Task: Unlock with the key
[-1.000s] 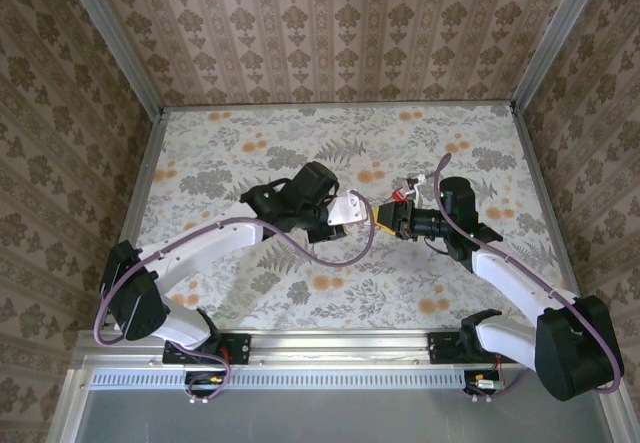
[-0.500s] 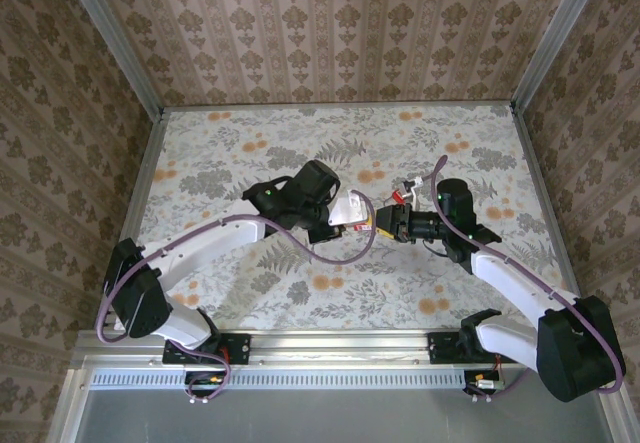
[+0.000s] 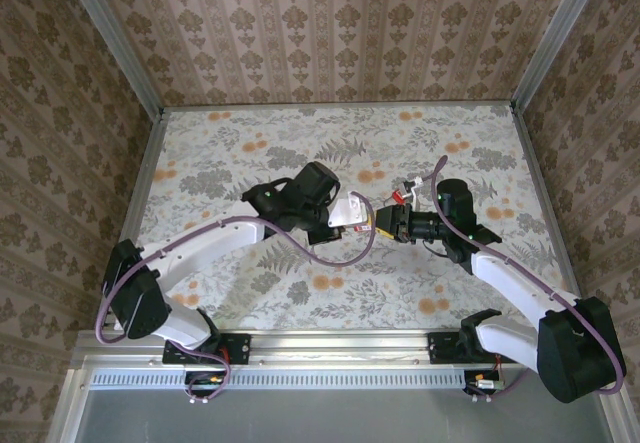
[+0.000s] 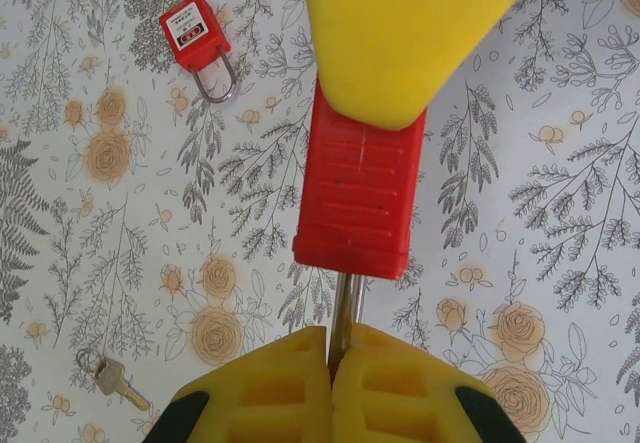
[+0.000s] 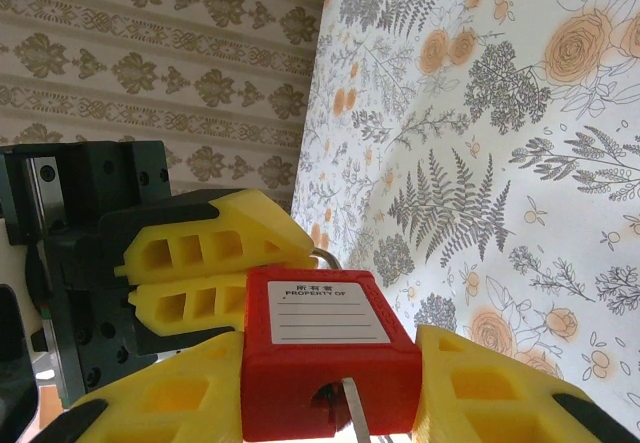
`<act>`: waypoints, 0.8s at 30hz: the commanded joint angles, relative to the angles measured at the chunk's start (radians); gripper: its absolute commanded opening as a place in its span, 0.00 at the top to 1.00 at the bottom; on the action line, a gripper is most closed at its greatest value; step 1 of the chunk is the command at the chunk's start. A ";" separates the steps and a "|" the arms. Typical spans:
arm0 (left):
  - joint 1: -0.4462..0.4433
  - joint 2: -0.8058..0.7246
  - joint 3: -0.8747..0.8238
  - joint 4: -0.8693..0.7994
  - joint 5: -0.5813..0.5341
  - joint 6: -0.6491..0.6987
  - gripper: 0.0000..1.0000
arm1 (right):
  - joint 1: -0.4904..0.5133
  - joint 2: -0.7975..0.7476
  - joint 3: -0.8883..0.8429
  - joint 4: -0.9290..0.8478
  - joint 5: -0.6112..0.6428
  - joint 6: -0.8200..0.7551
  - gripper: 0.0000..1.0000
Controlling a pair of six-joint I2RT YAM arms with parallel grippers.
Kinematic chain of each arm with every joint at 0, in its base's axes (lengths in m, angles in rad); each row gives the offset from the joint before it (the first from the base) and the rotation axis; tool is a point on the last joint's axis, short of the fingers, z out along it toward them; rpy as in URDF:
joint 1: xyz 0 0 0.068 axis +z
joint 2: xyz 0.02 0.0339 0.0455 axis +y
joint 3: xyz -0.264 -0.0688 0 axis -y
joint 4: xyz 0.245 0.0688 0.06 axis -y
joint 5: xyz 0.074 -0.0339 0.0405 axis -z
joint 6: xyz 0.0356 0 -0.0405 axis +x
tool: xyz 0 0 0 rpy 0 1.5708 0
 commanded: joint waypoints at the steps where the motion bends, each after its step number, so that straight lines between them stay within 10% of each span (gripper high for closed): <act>1: 0.016 -0.044 -0.021 -0.013 -0.078 -0.019 1.00 | -0.010 -0.034 0.001 0.005 -0.007 -0.007 0.78; 20: 0.029 -0.125 -0.058 -0.023 -0.140 -0.036 0.98 | -0.057 -0.012 -0.035 0.100 -0.030 0.080 0.79; 24: 0.022 -0.137 -0.060 -0.020 -0.158 -0.045 0.72 | -0.057 -0.021 -0.027 0.089 -0.020 0.077 0.79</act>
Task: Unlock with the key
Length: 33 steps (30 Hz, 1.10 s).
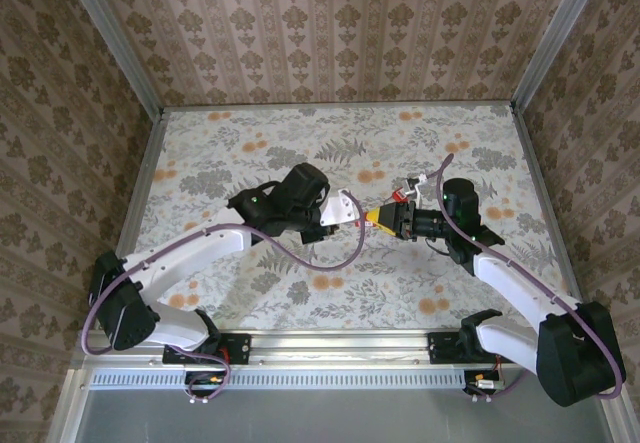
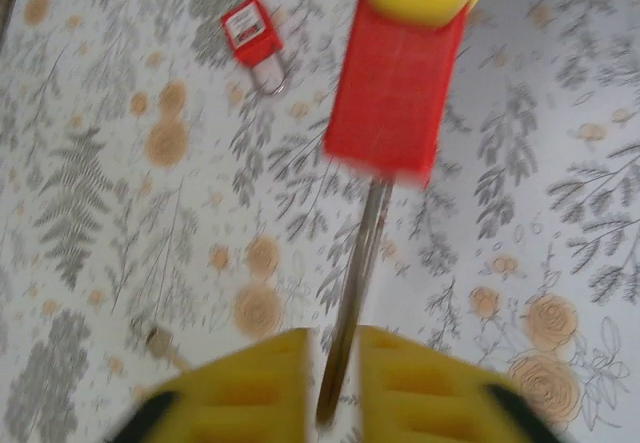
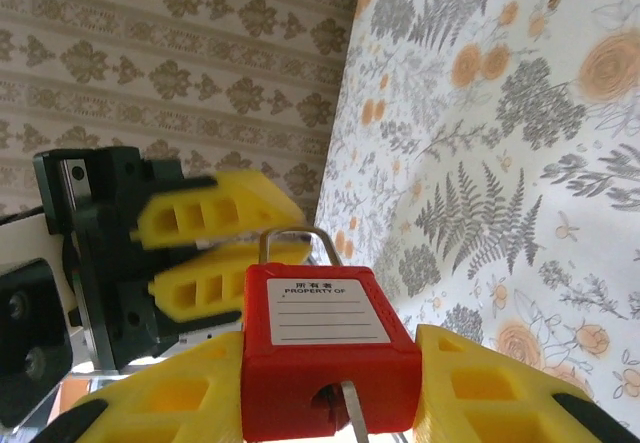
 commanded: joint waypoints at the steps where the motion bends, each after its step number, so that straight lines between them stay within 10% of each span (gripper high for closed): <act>1: 0.011 -0.050 -0.014 -0.037 -0.078 -0.030 0.69 | -0.018 -0.005 -0.010 0.005 0.019 0.021 0.79; 12: -0.196 -0.086 -0.222 0.494 -0.513 0.143 0.23 | -0.001 0.002 -0.016 -0.001 0.122 0.100 0.79; 19: -0.305 0.006 -0.297 0.865 -0.596 0.322 0.22 | 0.045 -0.013 -0.027 0.038 0.181 0.214 0.78; 33: -0.300 0.070 -0.243 0.772 -0.541 0.298 0.32 | 0.075 -0.060 -0.020 0.019 0.211 0.265 0.78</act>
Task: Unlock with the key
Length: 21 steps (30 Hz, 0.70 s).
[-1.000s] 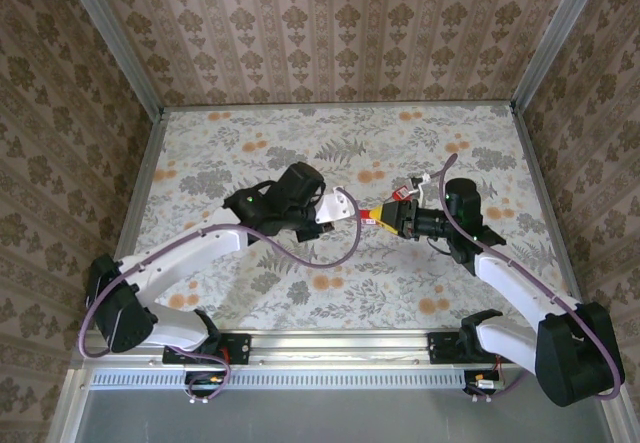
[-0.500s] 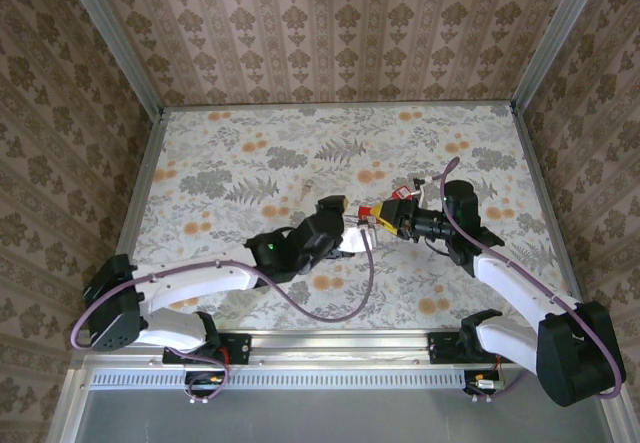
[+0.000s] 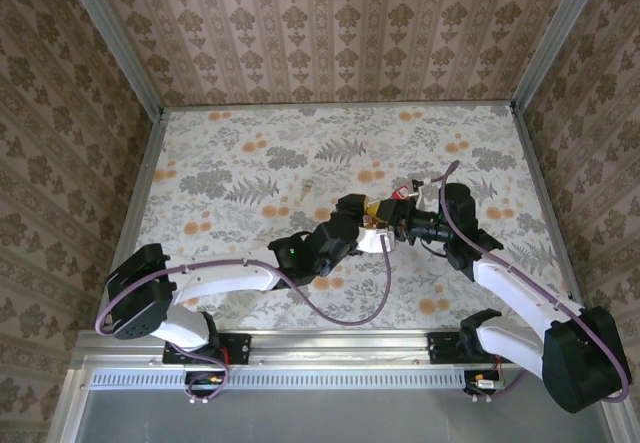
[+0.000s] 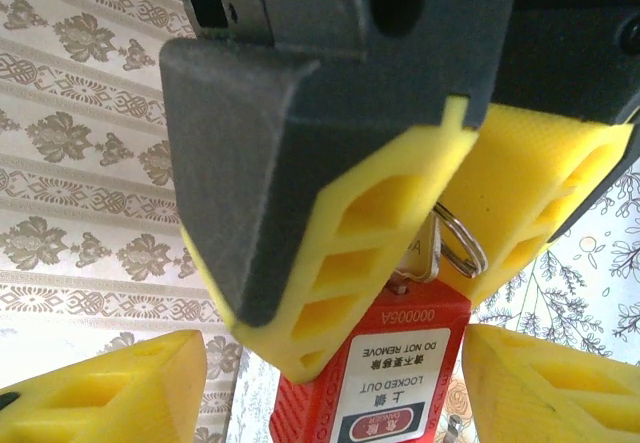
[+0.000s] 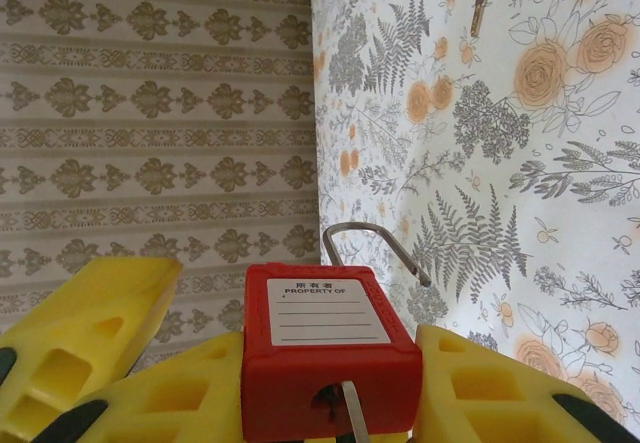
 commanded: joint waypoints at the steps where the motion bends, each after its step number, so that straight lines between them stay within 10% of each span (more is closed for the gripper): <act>1: 0.004 -0.018 0.025 -0.035 0.003 -0.012 0.32 | 0.005 -0.021 0.000 0.022 0.005 0.027 0.78; 21: 0.033 0.043 0.029 -0.023 -0.028 0.066 0.40 | 0.028 -0.036 0.018 0.003 -0.007 0.056 0.78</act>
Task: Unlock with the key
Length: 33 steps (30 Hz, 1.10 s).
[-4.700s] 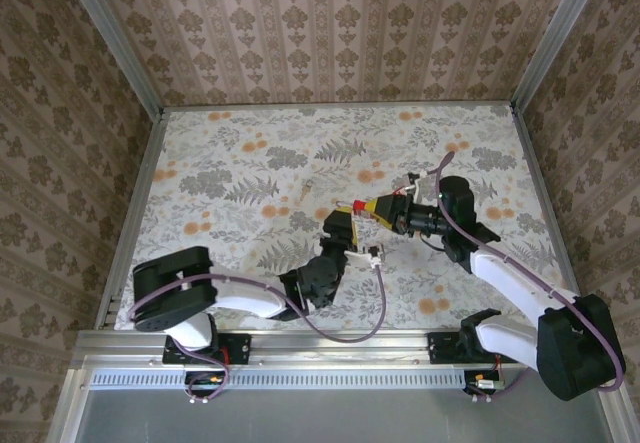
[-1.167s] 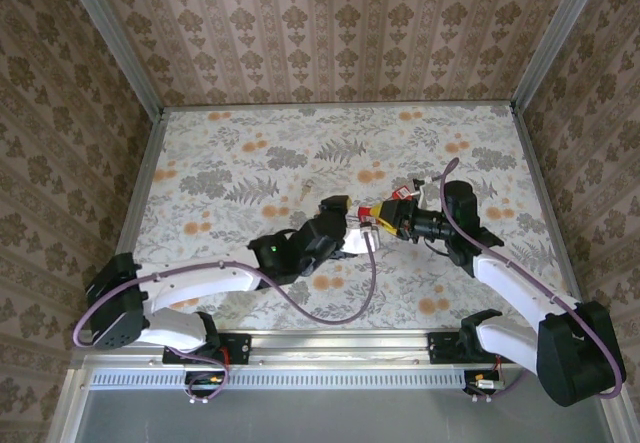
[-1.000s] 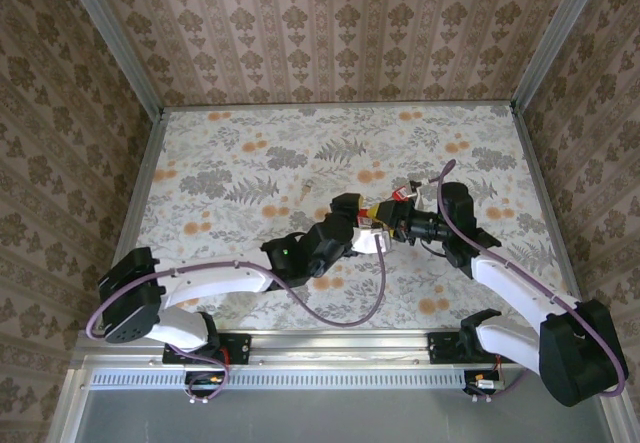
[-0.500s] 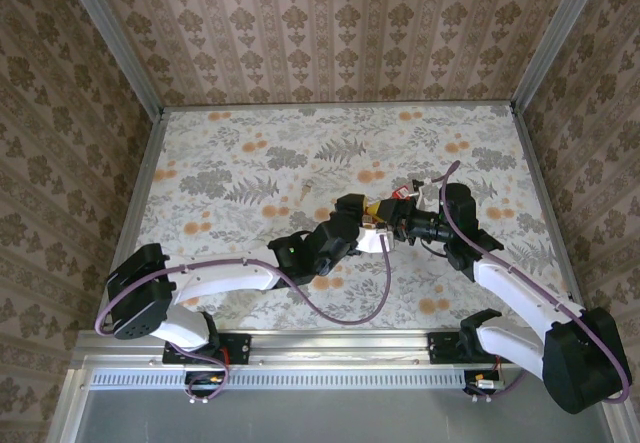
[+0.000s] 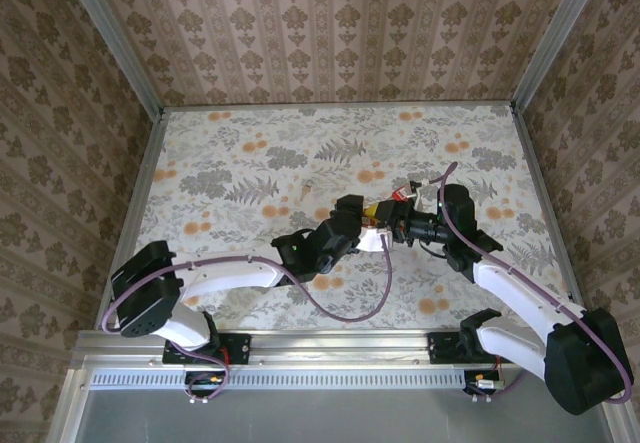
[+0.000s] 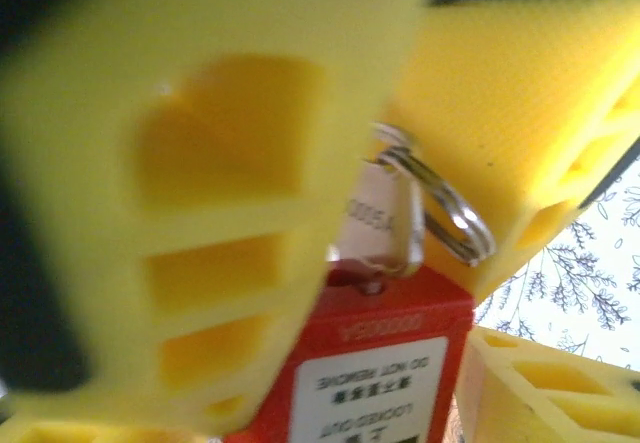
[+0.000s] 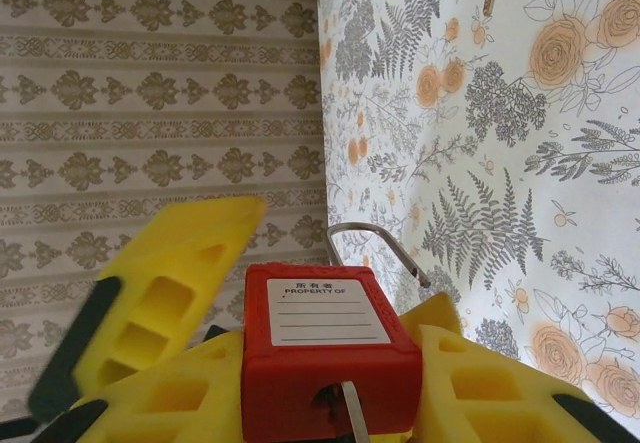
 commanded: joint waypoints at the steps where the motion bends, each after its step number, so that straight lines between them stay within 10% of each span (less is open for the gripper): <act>1: 0.009 0.006 0.021 0.014 -0.013 0.017 0.44 | 0.008 -0.023 0.021 0.004 -0.006 0.025 0.78; 10: 0.006 0.000 0.018 0.024 -0.024 0.034 0.66 | 0.017 -0.005 0.021 0.016 -0.007 0.037 0.75; 16: 0.007 -0.005 0.018 -0.002 -0.023 0.023 0.68 | -0.004 -0.016 0.050 -0.015 -0.001 0.020 0.42; 33: 0.103 -0.065 -0.018 -0.272 0.083 -0.185 0.71 | -0.387 -0.064 0.086 -0.189 0.015 -0.111 0.24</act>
